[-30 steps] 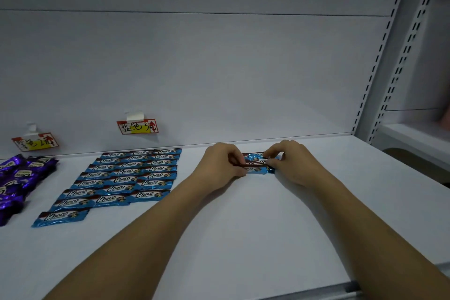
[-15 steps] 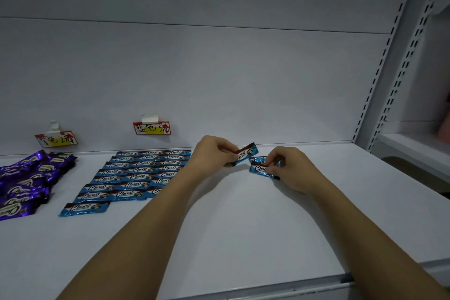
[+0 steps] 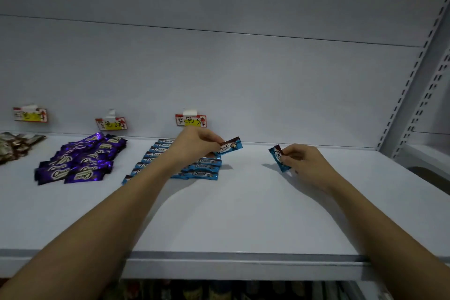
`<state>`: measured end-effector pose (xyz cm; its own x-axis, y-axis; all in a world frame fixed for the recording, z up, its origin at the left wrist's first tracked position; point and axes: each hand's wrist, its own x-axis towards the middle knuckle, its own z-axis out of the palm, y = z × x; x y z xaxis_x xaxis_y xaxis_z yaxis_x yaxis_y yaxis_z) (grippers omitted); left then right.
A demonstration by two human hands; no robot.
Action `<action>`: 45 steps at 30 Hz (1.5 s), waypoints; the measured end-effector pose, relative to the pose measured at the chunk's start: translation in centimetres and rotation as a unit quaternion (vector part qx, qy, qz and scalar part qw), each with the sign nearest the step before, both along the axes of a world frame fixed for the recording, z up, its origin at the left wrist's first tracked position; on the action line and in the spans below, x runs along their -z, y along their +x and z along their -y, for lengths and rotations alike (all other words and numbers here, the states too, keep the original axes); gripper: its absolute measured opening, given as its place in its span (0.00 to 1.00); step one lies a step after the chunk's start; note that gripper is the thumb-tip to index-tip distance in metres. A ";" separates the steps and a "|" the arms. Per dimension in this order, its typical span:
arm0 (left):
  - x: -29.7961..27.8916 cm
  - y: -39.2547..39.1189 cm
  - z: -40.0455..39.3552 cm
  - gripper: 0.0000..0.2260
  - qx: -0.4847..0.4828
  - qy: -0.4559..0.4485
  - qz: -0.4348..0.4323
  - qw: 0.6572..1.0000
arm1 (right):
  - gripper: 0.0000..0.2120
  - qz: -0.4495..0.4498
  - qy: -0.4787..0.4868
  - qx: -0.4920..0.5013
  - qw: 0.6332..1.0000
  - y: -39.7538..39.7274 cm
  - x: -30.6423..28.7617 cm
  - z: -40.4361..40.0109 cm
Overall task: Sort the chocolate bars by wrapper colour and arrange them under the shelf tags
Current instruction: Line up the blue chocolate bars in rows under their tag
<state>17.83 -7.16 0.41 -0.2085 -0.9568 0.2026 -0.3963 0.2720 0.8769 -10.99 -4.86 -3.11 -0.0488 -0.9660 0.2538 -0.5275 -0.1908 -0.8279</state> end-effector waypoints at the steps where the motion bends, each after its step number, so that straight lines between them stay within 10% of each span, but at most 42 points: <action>1: -0.1 1.7 -0.3 0.09 -0.012 -0.017 0.021 1.000 | 0.02 -0.012 0.004 -0.017 1.000 1.0 -0.2 0.0; 15: 3.9 11.7 -1.9 0.09 -0.001 -0.066 0.154 0.986 | 0.04 -0.012 -0.017 -0.100 0.995 17.3 -0.7 1.8; 38: 4.7 11.4 -1.3 0.09 0.062 -0.137 0.275 0.950 | 0.08 -0.202 -0.015 -0.157 0.967 17.0 0.8 0.5; 45: 4.2 9.1 -1.9 0.12 -0.011 -0.187 0.264 0.946 | 0.04 -0.113 -0.035 -0.104 0.988 16.4 0.2 0.6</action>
